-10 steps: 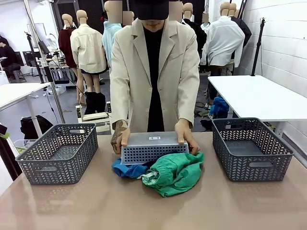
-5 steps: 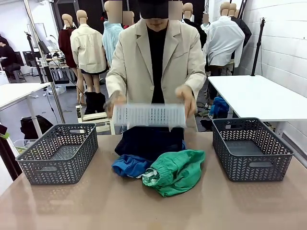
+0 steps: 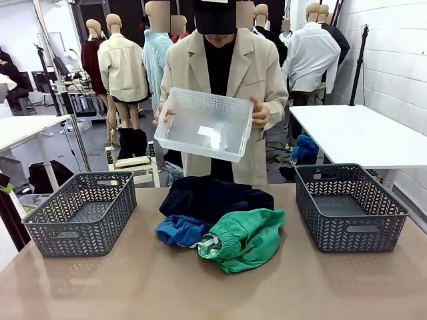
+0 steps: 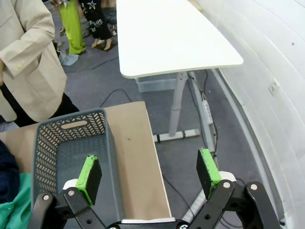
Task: Sort the tops and bottoms.
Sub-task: Lift clothes from the center of the table with your left hand.
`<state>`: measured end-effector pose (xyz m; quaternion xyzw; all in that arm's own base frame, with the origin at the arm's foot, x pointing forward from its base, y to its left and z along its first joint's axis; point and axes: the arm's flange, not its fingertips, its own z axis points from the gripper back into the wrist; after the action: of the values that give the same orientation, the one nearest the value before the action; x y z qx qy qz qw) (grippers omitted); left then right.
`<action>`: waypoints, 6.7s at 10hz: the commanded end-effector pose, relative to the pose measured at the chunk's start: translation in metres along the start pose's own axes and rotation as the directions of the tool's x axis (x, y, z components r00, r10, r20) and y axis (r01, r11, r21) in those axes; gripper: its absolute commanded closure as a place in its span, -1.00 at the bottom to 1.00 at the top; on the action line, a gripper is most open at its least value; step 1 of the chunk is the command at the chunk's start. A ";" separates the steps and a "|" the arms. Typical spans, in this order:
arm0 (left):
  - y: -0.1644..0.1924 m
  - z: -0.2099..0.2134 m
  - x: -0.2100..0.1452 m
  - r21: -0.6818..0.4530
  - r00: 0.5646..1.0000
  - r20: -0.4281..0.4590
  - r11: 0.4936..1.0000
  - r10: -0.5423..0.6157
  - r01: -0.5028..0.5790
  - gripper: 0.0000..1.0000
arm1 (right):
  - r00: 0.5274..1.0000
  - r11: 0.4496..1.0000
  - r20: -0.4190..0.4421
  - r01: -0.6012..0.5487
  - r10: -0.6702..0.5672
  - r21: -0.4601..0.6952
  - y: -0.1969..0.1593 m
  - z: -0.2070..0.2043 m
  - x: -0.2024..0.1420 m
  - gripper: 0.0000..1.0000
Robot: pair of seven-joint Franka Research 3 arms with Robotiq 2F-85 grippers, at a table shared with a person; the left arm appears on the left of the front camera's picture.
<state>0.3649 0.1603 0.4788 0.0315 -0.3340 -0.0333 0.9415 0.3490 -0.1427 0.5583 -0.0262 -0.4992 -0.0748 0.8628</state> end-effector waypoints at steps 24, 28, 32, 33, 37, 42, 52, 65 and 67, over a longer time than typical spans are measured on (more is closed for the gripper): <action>0.002 0.002 -0.002 -0.003 1.000 -0.001 1.000 0.004 -0.004 -1.00 | 1.000 1.000 -0.012 0.001 -0.001 -0.003 -0.001 0.000 -0.002 -1.00; 0.002 0.002 -0.002 -0.003 1.000 -0.001 1.000 0.004 -0.004 -1.00 | 1.000 1.000 -0.012 0.001 -0.001 -0.003 -0.001 0.000 -0.002 -1.00; 0.002 0.002 -0.002 -0.003 1.000 -0.001 1.000 0.004 -0.004 -1.00 | 1.000 1.000 -0.012 0.001 -0.001 -0.003 -0.001 0.000 -0.002 -1.00; 0.002 0.002 -0.002 -0.003 1.000 -0.001 1.000 0.004 -0.004 -1.00 | 1.000 1.000 -0.012 0.001 -0.001 -0.003 -0.001 0.000 -0.002 -1.00; 0.002 0.002 -0.002 -0.003 1.000 -0.001 1.000 0.004 -0.004 -1.00 | 1.000 1.000 -0.012 0.001 -0.001 -0.003 -0.001 0.000 -0.002 -1.00; 0.002 0.002 -0.002 -0.003 1.000 -0.001 1.000 0.004 -0.004 -1.00 | 1.000 1.000 -0.012 0.001 -0.001 -0.003 -0.001 0.000 -0.002 -1.00; -0.259 0.057 0.125 -0.265 0.641 0.308 0.583 -0.703 0.768 -1.00 | 1.000 1.000 -0.012 0.001 -0.001 -0.003 -0.001 0.000 -0.002 -1.00; -0.346 -0.005 0.188 -0.400 0.478 0.286 0.350 -0.830 0.847 -1.00 | 1.000 1.000 -0.012 0.001 -0.001 -0.003 -0.001 0.000 -0.002 -1.00; -0.366 -0.032 0.179 -0.445 0.463 0.218 0.334 -0.859 0.831 -1.00 | 1.000 1.000 -0.012 0.001 -0.001 -0.003 -0.001 0.000 -0.002 -1.00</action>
<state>0.5000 -0.2206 0.5333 -0.0459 -0.2412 -0.5907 0.7687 0.3491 -0.1422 0.5584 -0.0273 -0.4989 -0.0742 0.8631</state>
